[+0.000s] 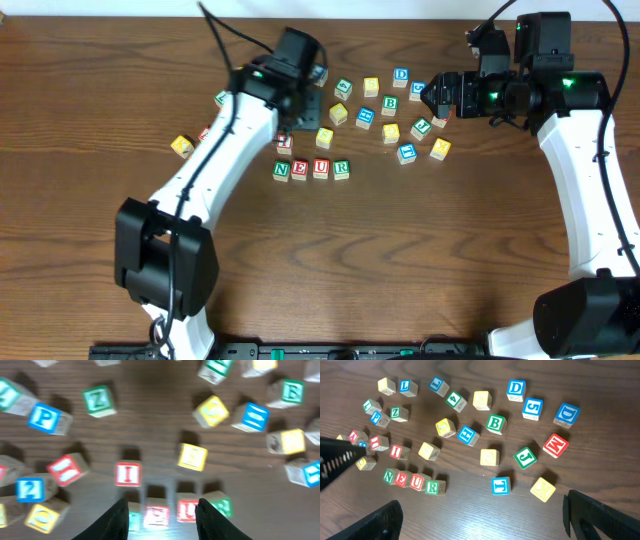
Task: Spell out NEURIPS
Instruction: 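Open the left gripper, raise it and move to the upper-left blocks, then lower the left gripper and grasp the red I block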
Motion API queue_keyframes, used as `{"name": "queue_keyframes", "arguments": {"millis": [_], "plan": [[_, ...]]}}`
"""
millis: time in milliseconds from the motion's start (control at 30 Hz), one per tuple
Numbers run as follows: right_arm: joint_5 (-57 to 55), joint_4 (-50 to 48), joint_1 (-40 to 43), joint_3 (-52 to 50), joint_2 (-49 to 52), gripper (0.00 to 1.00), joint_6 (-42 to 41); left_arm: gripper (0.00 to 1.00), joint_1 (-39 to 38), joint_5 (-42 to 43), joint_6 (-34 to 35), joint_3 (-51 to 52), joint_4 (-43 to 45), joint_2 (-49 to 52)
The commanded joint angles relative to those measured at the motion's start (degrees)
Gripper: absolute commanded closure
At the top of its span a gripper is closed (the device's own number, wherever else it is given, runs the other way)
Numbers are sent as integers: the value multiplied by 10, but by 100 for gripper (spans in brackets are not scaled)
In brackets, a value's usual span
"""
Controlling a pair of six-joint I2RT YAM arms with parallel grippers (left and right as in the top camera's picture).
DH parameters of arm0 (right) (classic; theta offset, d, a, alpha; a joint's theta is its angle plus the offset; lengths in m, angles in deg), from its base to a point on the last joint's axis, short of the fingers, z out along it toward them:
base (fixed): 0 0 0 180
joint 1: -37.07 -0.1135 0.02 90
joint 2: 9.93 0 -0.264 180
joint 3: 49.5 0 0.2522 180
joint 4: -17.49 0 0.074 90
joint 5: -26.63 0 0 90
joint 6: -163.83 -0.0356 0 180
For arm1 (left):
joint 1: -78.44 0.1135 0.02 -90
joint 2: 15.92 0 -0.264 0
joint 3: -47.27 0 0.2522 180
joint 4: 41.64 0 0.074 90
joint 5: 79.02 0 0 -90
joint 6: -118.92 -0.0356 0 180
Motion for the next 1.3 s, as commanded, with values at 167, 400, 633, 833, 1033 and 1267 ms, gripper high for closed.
{"name": "queue_keyframes", "arguments": {"millis": [167, 400, 633, 833, 1033, 1267], "plan": [[-1, 1, 4, 9, 0, 1, 6, 57, 31, 8, -68, -14, -1, -13], [-1, 1, 4, 9, 0, 1, 6, 57, 37, 1, -83, -14, 13, -13], [-1, 1, 4, 9, 0, 1, 6, 57, 64, 2, -78, -10, 15, -9], [-1, 1, 4, 9, 0, 1, 6, 57, 60, 2, -78, 2, 9, 25], [-1, 1, 4, 9, 0, 1, 6, 55, 54, 8, -78, 3, 3, 67], [-1, 1, 4, 9, 0, 1, 6, 45, 52, 8, -78, 3, -1, 103]]}}
